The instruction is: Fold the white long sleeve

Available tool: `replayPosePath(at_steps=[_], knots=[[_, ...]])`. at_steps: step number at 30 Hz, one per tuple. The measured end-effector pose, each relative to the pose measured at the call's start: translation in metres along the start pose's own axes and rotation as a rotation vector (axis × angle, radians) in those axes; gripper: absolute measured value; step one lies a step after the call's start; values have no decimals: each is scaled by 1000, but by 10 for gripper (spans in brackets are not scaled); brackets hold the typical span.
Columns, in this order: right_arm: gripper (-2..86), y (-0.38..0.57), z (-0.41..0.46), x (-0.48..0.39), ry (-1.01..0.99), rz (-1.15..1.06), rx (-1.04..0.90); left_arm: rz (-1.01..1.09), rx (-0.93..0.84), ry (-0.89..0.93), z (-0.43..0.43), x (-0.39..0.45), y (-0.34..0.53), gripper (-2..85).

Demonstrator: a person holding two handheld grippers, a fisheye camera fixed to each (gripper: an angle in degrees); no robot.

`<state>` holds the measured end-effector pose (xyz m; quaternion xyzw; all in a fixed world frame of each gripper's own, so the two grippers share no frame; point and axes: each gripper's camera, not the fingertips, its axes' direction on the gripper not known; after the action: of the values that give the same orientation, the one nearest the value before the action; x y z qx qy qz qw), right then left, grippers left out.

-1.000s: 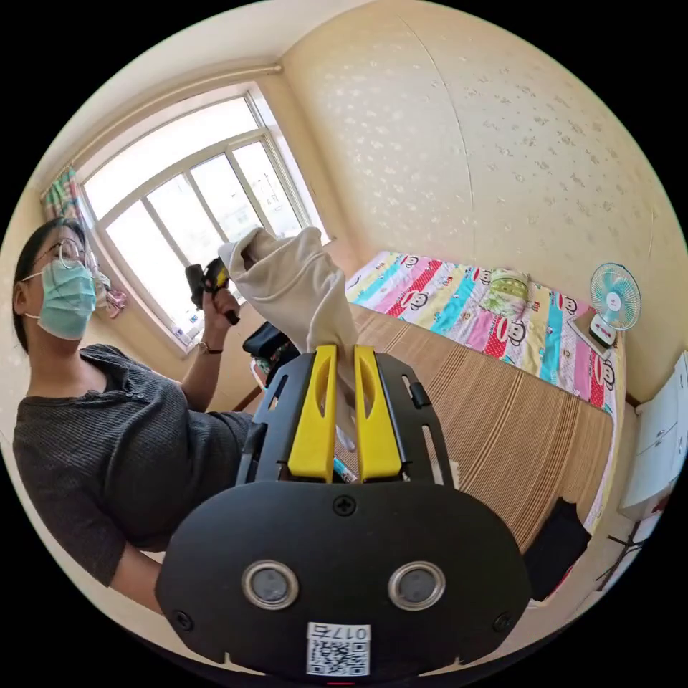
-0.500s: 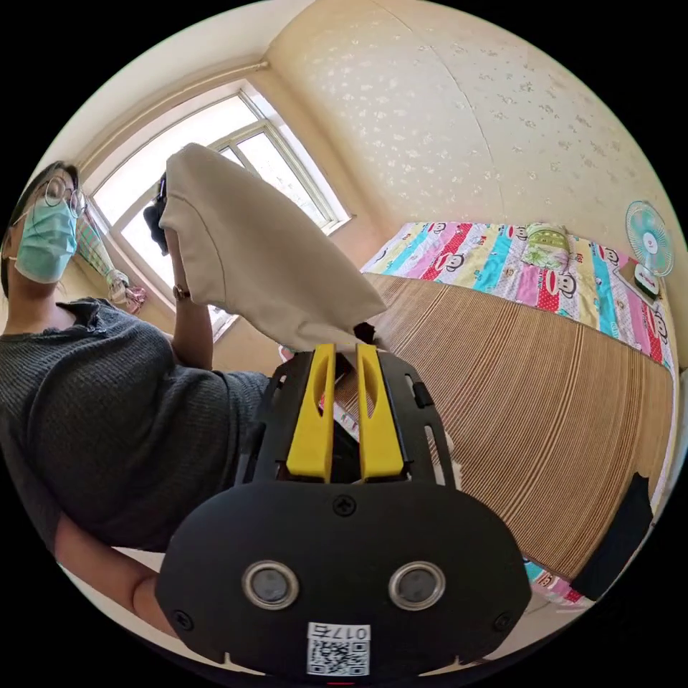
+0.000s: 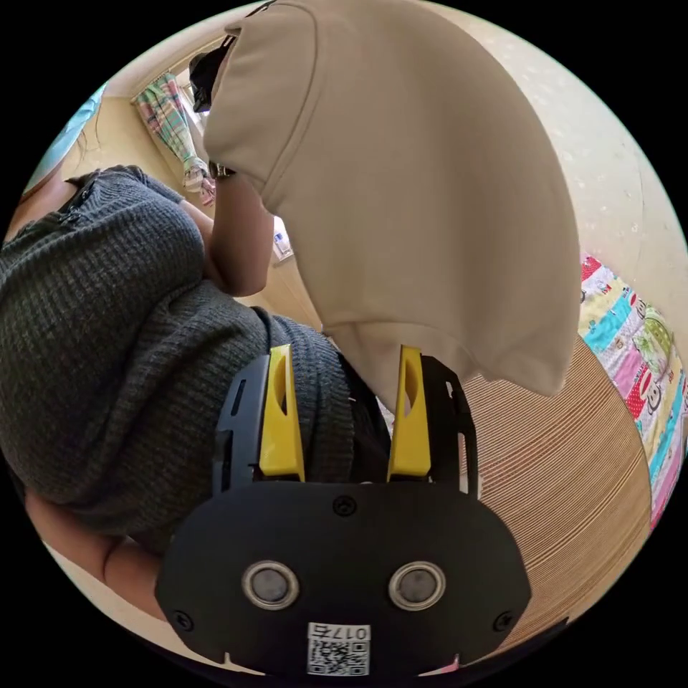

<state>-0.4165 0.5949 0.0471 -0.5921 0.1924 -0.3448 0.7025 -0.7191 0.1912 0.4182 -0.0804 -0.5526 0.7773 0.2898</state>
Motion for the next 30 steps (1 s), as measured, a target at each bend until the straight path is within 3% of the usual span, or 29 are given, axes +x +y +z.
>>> replayPosePath(at_steps=[6, 11, 15, 23, 27, 30], knots=[[174, -6, -1, 13, 25, 99, 116, -76, 69, -9, -6, 2, 3, 39], [59, -45, -6, -7, 122, -100, -13, -41, 91, -77, 2, 22, 3, 40], [21, -37, -35, -12, 215, -54, 28, -30, 58, -87, 10, 18, -5, 40], [11, 55, -152, -1, 532, 451, 370, 26, -69, -39, 30, -8, -4, 39], [9, 84, -211, -23, 674, 619, 527, 65, -248, 54, 56, -40, 3, 37], [8, 95, -256, -45, 738, 653, 628, -25, -442, 155, 83, -89, 24, 37]])
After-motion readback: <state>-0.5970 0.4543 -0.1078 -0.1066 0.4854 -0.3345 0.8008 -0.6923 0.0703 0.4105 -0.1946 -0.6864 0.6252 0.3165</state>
